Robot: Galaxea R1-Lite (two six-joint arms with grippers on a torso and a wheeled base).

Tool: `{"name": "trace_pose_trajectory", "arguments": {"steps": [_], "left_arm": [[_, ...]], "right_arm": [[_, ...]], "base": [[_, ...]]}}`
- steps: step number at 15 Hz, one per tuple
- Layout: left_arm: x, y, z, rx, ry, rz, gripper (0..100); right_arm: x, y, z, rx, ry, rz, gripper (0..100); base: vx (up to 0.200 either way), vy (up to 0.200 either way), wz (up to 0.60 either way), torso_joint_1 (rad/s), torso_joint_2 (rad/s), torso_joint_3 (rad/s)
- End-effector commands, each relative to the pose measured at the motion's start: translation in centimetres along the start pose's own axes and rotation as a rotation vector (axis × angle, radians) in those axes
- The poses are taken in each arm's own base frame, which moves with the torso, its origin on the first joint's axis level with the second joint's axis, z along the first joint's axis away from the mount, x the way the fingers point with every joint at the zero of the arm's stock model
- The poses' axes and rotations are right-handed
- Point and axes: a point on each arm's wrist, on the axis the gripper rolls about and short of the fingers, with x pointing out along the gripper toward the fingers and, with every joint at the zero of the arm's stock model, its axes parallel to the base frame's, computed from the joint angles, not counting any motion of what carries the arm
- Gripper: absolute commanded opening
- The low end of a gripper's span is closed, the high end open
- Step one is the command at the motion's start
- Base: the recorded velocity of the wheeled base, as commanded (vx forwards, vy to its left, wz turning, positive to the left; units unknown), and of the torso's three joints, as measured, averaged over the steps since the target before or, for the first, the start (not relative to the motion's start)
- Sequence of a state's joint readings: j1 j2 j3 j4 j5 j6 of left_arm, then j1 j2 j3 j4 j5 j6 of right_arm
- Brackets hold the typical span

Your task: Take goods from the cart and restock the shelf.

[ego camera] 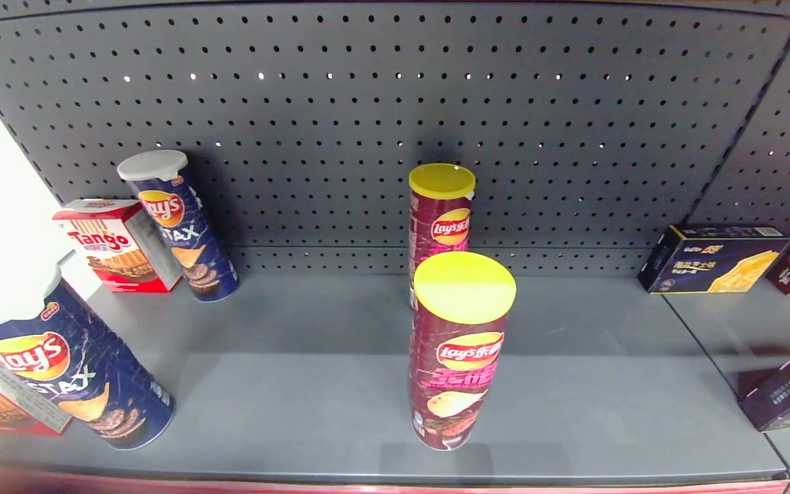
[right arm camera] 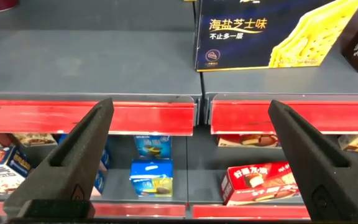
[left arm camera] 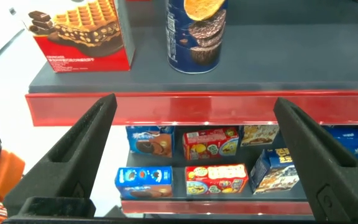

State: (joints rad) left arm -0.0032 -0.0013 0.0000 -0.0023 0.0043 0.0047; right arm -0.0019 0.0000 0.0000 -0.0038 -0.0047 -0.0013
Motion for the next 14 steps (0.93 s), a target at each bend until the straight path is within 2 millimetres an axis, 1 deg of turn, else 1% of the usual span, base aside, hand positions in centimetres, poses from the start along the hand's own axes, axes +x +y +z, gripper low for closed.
{"name": "trace_pose_trajectory", "arguments": {"steps": [1,14], "left_arm": [[0.01,0.0,0.01,-0.002,0.001,0.0,100],[0.01,0.0,0.01,-0.002,0.001,0.0,100]], "right_arm": [[0.0,0.0,0.01,0.0,-0.001,0.0,100],[0.0,0.0,-0.01,0.0,0.001,0.0,100]], "base": [[0.0,0.0,0.0,0.0,0.0,0.0],[0.0,0.0,0.0,0.0,0.0,0.0]]}}
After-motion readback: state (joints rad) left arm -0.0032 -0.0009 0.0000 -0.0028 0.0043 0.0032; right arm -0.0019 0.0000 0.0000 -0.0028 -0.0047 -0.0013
